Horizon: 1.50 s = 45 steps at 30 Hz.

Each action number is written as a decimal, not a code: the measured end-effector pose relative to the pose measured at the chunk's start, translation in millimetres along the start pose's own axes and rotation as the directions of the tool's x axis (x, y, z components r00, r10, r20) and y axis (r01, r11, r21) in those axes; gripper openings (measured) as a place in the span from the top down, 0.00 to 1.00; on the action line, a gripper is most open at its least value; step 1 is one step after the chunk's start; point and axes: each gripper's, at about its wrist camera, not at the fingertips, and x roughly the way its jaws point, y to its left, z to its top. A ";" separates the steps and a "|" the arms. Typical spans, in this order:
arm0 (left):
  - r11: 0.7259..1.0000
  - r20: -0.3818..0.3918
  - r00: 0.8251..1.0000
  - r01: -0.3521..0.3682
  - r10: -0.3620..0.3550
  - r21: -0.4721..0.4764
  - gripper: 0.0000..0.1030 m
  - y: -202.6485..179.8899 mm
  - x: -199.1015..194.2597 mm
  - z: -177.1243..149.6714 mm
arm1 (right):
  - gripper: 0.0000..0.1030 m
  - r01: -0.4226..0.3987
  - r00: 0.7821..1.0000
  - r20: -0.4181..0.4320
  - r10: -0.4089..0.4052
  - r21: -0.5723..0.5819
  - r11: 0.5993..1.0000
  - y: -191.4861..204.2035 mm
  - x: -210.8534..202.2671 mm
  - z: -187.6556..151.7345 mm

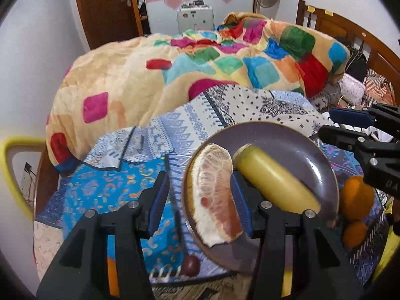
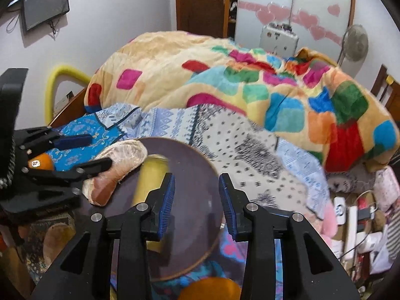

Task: Organize fruits
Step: 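Lift both open tools away from the plate, then grasp the Dole-sticker orange with left tool while right tool grasps another large orange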

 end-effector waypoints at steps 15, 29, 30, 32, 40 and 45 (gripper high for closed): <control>0.997 0.071 0.995 -0.073 0.074 -0.025 0.38 52.2 -74.6 -63.6 | 0.52 0.039 0.995 0.097 -0.037 -0.027 0.999 -1.1 -53.1 -44.8; 0.989 -0.014 0.996 -0.095 0.094 -0.116 0.24 100.3 -59.6 -112.8 | 0.38 0.068 0.996 0.058 -0.070 0.034 0.997 -16.3 -51.7 -88.3; 0.989 -0.013 0.996 -0.094 0.093 -0.117 0.24 100.9 -58.2 -115.4 | 0.38 0.069 0.996 0.047 -0.071 0.042 0.997 -18.7 -48.8 -91.4; 0.988 -0.012 0.996 -0.091 0.090 -0.121 0.24 102.0 -54.4 -119.6 | 0.38 0.063 0.997 0.029 -0.065 0.052 0.997 -21.6 -46.3 -96.8; 0.987 -0.041 0.996 -0.086 0.081 -0.136 0.24 104.1 -34.1 -119.2 | 0.36 0.031 0.999 0.008 -0.031 0.061 0.998 -17.6 -41.9 -100.7; 0.988 -0.038 0.997 -0.076 0.071 -0.134 0.24 102.5 -29.7 -115.3 | 0.36 0.034 0.999 -0.005 -0.034 0.036 0.999 -8.8 -31.7 -99.4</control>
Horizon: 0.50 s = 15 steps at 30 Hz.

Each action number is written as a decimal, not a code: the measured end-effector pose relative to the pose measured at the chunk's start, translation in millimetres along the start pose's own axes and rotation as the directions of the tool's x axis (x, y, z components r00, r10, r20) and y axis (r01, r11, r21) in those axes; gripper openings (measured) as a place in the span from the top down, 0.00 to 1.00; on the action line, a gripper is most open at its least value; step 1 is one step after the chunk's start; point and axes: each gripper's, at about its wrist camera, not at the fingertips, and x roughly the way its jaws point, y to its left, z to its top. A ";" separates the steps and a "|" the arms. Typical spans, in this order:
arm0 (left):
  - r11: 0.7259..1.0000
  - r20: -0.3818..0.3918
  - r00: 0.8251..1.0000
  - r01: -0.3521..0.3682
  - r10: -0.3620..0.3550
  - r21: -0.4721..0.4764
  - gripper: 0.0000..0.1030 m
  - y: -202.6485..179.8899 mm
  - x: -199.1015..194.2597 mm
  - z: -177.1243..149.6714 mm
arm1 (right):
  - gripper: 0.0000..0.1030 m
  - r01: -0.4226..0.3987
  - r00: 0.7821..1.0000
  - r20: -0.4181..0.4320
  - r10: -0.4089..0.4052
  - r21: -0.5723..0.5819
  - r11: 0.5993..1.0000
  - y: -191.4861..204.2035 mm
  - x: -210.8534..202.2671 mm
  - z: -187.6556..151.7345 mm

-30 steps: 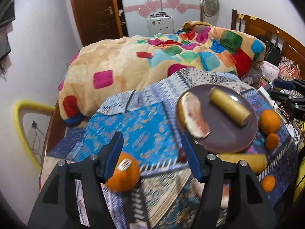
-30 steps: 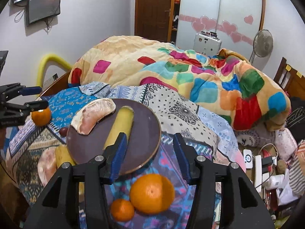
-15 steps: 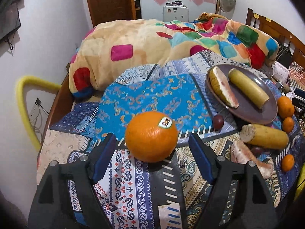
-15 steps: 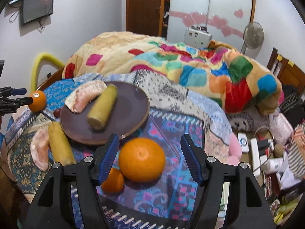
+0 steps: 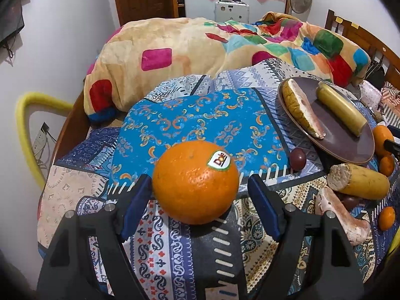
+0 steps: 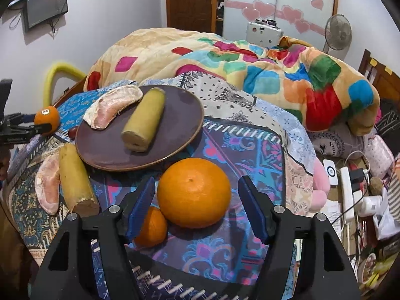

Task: Organize fruits
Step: 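Grasp the Dole-sticker orange with left tool while right tool grasps another large orange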

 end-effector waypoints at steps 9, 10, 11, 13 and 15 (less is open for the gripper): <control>1.000 0.010 1.000 -0.021 0.022 -0.020 0.33 2.1 7.3 5.3 | 0.39 -0.017 0.999 -0.030 0.018 0.037 0.999 -5.2 14.5 -0.7; 1.000 0.009 1.000 -0.016 0.016 -0.023 0.33 3.2 7.9 5.7 | 0.39 -0.024 0.999 -0.029 0.025 0.042 0.999 -6.3 14.2 -0.9; 1.000 0.009 1.000 -0.010 0.010 -0.028 0.33 4.5 8.3 6.2 | 0.39 -0.028 0.999 -0.029 0.030 0.046 0.999 -6.9 14.3 -0.8; 0.999 0.006 1.000 0.002 -0.002 -0.037 0.33 7.0 8.8 7.2 | 0.40 -0.037 0.999 -0.029 0.038 0.049 0.998 -7.8 13.8 -0.7; 0.999 0.001 1.000 0.009 -0.009 -0.038 0.33 8.2 8.8 7.8 | 0.40 -0.041 0.998 -0.035 0.042 0.045 0.998 -7.3 13.6 0.4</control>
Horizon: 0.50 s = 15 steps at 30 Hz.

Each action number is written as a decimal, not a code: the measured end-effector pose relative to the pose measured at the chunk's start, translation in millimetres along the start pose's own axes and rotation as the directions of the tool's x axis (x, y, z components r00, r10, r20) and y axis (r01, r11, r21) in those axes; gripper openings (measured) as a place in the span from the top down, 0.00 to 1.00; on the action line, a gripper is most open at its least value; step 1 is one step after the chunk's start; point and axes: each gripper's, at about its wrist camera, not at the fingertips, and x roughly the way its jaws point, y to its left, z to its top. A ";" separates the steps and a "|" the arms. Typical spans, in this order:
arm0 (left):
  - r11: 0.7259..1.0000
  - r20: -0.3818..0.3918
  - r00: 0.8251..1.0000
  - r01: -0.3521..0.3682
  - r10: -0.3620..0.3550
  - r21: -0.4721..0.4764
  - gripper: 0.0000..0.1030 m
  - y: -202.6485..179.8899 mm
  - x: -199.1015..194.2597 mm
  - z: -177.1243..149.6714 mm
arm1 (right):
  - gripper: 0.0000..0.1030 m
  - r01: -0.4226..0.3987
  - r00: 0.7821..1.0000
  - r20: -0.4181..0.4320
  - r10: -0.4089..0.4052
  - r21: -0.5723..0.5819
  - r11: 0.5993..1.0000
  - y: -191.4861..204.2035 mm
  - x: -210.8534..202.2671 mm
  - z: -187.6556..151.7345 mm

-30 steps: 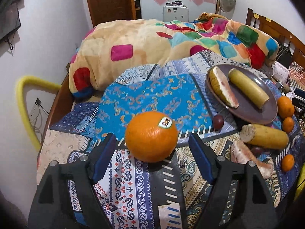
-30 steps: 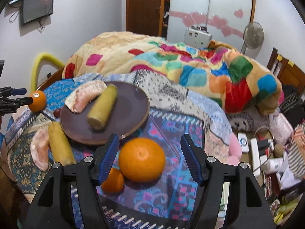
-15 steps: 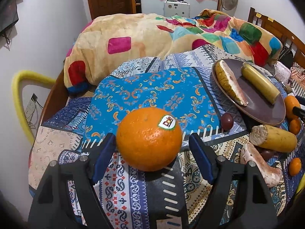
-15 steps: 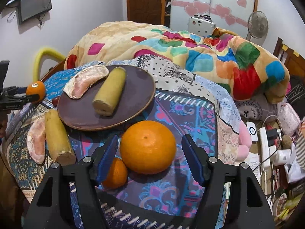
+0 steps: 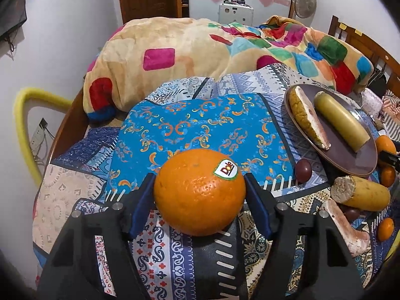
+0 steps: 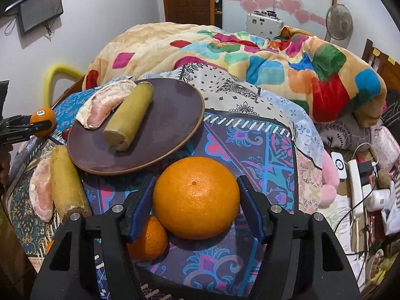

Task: Organize fruits
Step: 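Grasp the Dole-sticker orange with left tool while right tool grasps another large orange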

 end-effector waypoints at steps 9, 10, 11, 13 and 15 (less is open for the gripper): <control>1.000 0.000 1.000 -0.013 0.013 0.015 0.34 -7.5 -12.8 0.0 | 0.41 0.003 1.000 0.027 -0.004 0.023 1.000 -10.0 -13.7 4.6; 1.000 0.005 1.000 -0.017 0.016 0.021 0.34 -9.7 -15.6 0.9 | 0.41 0.007 0.999 0.033 -0.008 0.026 1.000 -12.1 -16.1 6.1; 0.999 0.014 1.000 -0.019 0.018 0.027 0.34 -12.3 -19.6 2.1 | 0.41 0.010 0.999 0.039 -0.011 0.029 1.000 -13.8 -19.0 7.0; 1.000 0.028 1.000 -0.012 0.012 0.029 0.34 -16.6 -27.0 5.3 | 0.41 0.013 0.999 0.053 -0.015 0.036 0.999 -16.3 -24.4 9.1; 1.000 0.042 0.999 0.002 -0.004 0.030 0.34 -21.5 -35.0 9.3 | 0.41 0.015 0.998 0.067 -0.018 0.038 0.999 -18.1 -30.0 11.2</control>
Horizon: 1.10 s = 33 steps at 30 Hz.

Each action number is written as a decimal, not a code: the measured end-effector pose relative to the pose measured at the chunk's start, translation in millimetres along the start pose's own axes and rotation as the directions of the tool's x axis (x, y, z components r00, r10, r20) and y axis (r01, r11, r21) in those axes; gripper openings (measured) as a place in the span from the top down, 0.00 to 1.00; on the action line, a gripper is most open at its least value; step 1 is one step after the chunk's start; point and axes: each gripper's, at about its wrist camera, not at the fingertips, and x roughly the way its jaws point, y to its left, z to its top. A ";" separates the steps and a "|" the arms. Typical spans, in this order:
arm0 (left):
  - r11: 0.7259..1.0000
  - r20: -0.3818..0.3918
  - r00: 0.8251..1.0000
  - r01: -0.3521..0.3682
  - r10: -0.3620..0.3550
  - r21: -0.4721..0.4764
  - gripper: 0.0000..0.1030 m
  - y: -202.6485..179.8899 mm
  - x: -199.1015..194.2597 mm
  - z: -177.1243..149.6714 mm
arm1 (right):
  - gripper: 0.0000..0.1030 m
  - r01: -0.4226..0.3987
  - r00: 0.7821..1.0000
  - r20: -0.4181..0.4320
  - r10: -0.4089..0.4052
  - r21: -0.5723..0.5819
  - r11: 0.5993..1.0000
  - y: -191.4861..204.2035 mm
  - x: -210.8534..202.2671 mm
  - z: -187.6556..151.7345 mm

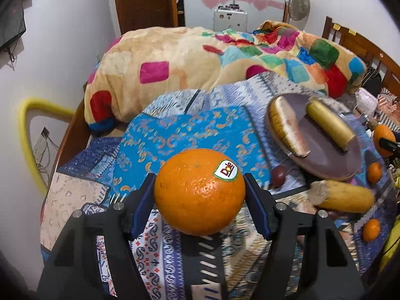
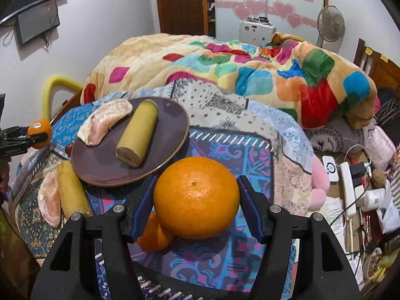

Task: Organize fruits
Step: 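Grasp the Dole-sticker orange with left tool while right tool grasps another large orange, then carry both oranges onto the brown plate and open both tools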

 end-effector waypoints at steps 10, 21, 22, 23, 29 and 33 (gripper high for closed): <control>0.997 0.052 0.997 0.053 -0.056 0.059 0.34 -39.9 -18.1 24.0 | 0.41 0.001 0.998 0.070 0.000 -0.026 1.000 3.2 -13.7 17.2; 0.991 0.057 0.993 0.100 -0.105 0.093 0.34 -73.1 -3.7 48.1 | 0.41 -0.007 0.994 0.111 0.013 -0.059 0.998 15.3 -4.6 43.9; 0.990 0.057 0.992 0.103 -0.109 0.095 0.34 -76.6 -2.2 49.9 | 0.41 -0.008 0.994 0.112 0.015 -0.059 0.998 16.4 -1.8 46.2; 0.989 0.058 0.992 0.106 -0.112 0.099 0.34 -79.9 0.1 52.4 | 0.41 -0.010 0.993 0.113 0.017 -0.058 0.998 17.2 0.0 47.7; 0.985 0.048 0.990 0.128 -0.135 0.119 0.34 -97.0 14.7 63.6 | 0.41 -0.021 0.996 0.087 0.026 -0.062 0.998 22.6 22.4 57.1; 0.983 0.027 0.988 0.148 -0.152 0.113 0.34 -105.0 26.3 69.2 | 0.41 -0.029 0.998 0.059 0.032 -0.063 0.998 24.5 40.2 63.8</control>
